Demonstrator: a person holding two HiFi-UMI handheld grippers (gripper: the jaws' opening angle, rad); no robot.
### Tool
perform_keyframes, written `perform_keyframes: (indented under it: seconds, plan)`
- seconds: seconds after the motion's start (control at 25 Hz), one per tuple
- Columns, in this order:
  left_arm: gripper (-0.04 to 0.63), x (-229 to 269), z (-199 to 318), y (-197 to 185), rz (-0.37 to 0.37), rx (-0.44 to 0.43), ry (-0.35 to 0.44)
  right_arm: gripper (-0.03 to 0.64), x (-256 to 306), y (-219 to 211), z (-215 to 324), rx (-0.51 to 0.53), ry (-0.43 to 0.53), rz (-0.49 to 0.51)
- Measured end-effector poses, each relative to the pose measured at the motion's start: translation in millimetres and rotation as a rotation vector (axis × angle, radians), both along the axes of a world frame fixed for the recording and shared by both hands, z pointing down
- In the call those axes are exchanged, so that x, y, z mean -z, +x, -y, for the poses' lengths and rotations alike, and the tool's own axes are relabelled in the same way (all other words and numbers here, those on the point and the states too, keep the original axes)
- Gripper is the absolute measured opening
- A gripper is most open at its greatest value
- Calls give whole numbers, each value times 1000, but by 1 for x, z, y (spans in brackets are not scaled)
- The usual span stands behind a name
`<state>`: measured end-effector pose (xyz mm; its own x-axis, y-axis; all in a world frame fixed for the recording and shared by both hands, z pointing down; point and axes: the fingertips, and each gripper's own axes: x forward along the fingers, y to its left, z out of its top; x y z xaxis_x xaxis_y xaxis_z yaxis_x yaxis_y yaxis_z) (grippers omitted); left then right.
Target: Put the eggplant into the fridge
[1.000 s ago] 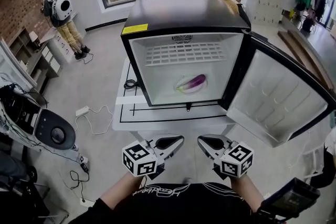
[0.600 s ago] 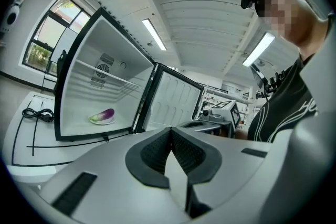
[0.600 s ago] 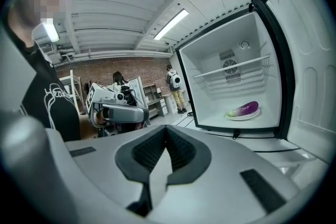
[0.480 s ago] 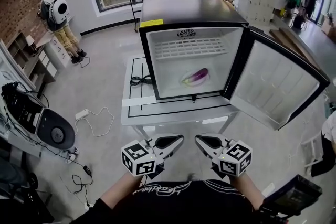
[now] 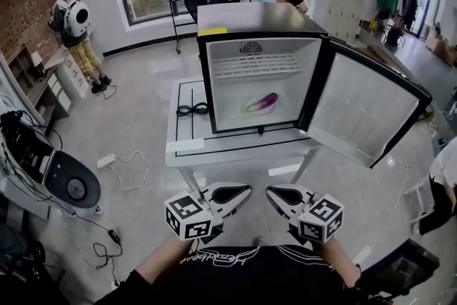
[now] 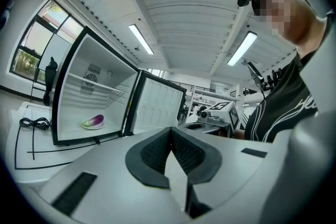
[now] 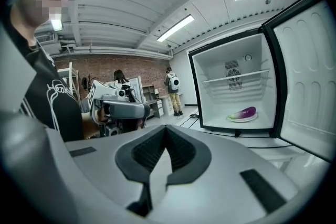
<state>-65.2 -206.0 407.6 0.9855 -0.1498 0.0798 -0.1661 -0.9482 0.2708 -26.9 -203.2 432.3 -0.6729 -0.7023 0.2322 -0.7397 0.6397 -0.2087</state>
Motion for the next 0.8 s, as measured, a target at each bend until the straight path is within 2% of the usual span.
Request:
perform_keyframes:
  seconds: [0.24, 0.8]
  plan:
    - [8, 4, -15, -5, -9, -11, 13, 6, -3, -1, -15, -6, 33, -57]
    - [8, 11, -22, -12, -21, 12, 30, 6, 9, -4, -22, 9, 59, -65]
